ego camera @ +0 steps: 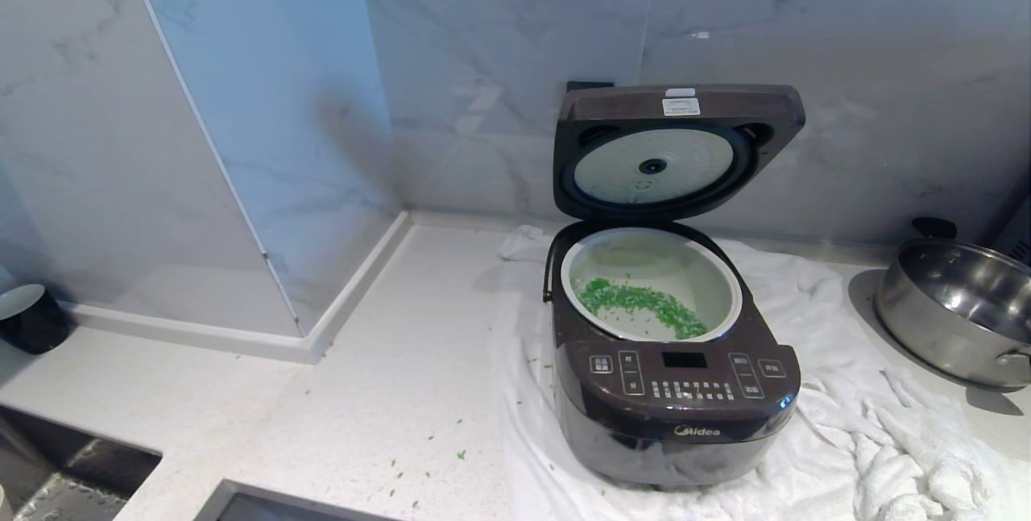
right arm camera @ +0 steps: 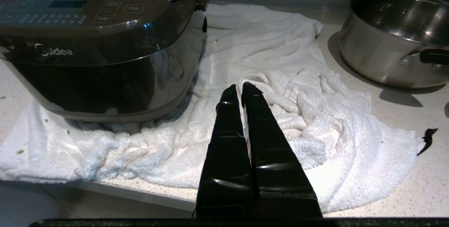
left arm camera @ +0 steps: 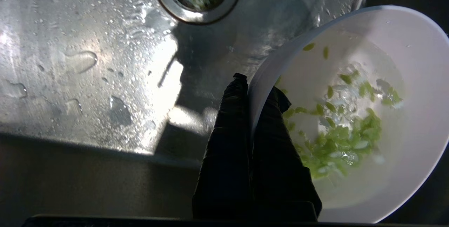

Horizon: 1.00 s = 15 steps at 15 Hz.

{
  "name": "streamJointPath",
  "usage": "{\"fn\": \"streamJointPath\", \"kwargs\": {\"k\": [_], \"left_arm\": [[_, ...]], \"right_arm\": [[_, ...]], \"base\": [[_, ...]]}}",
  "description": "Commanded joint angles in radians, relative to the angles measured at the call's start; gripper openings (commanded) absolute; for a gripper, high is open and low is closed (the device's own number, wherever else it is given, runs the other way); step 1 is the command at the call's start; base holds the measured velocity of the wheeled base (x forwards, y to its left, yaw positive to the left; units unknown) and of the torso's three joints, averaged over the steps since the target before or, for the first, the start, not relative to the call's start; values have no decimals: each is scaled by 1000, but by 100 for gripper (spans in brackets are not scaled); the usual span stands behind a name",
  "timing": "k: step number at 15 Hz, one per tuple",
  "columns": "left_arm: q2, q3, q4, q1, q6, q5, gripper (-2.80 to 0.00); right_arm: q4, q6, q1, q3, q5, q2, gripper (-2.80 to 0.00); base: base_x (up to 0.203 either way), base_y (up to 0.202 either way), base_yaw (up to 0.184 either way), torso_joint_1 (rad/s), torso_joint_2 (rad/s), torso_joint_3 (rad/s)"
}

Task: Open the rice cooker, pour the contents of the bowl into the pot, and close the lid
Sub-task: Fill a bowl with water from the tap, then place the bowl on the table

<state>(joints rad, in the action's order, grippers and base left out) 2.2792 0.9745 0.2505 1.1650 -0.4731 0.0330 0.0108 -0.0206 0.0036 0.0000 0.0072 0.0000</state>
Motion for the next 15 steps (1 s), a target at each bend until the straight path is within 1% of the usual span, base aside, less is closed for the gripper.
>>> {"fn": "streamJointPath", "kwargs": {"k": [1, 3, 5, 7, 11, 15], "left_arm": [[-33, -35, 2, -10, -2, 3, -280], [-47, -53, 1, -25, 4, 33, -280], [-86, -75, 1, -51, 12, 35, -280], [-147, -106, 0, -99, 10, 36, -280], [-266, -214, -2, -252, -4, 33, -280], [-374, -299, -13, -428, -40, 31, -280]], "right_arm": [[0, -1, 1, 0, 0, 0, -280], [0, -1, 1, 0, 0, 0, -280], [0, -1, 0, 0, 0, 0, -280], [0, -1, 0, 0, 0, 0, -280], [0, -1, 1, 0, 0, 0, -280], [0, -1, 1, 0, 0, 0, -280]], "base": [[0, 0, 0, 0, 0, 0], [0, 0, 0, 0, 0, 0], [0, 0, 0, 0, 0, 0], [0, 0, 0, 0, 0, 0], [0, 0, 0, 0, 0, 0], [0, 0, 0, 0, 0, 0]]}}
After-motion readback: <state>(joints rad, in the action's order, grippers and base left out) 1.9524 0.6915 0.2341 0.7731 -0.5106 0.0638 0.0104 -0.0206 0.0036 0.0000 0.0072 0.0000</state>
